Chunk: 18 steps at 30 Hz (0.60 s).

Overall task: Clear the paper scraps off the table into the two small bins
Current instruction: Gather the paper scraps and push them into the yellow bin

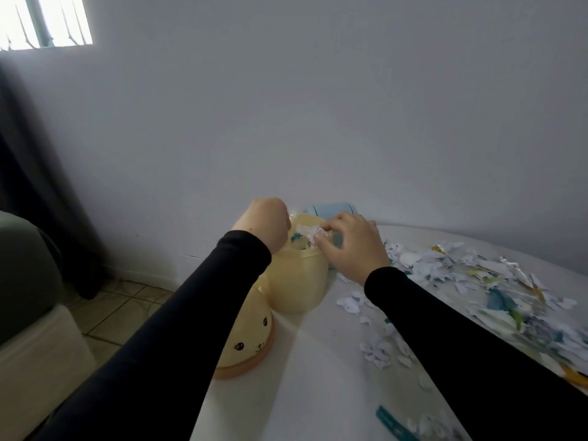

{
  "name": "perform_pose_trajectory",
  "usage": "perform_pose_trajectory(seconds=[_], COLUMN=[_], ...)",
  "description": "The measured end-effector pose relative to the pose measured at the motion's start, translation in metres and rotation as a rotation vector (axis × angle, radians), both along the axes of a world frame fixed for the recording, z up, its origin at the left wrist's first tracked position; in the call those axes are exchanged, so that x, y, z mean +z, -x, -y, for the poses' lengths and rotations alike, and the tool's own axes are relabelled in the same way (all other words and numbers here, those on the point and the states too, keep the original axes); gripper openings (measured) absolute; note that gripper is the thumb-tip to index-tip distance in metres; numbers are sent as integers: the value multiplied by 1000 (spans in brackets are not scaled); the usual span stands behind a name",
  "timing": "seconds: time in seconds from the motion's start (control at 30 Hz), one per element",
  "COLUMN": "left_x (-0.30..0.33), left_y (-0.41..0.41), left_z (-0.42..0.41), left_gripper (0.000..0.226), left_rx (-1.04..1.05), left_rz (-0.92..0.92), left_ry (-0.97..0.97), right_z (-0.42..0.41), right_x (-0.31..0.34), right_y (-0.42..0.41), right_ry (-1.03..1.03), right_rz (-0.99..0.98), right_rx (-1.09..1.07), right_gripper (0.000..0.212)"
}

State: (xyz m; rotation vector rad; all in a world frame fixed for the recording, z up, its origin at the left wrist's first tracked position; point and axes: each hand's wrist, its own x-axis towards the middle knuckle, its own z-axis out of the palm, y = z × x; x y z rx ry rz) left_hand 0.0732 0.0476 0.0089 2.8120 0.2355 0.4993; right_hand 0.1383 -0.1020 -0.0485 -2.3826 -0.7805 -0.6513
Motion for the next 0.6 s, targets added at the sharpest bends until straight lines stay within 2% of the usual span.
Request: perform_pose_trajectory(seconds=[0.1,0.17,0.27,0.4,0.5,0.6], left_x=[-5,-8,-4,8,9,3], left_y=[-6,-14,-22,-18,-11,-15], left_z=[9,12,10,6,20,40], left_gripper=[26,24,25,30,33,24], left_rx=[1,8,40,53,-75,-151], left_rz=[-15,-124,-277,-139,-63,-116], left_ry=[-42,-94,-102,1,112,78], right_z=[0,2,7,4,-2,-8], right_x=[-1,3,4,-2,-8,-16], right_y=[2,3,10,23,27,23], right_ry=[-126,-97,-153,-210,-336,-395], right_rz=[-50,-127,-485,-636,-669,-690], right_rx=[50,72,230,280,271,243], right_gripper=[34,52,91,129,137,137])
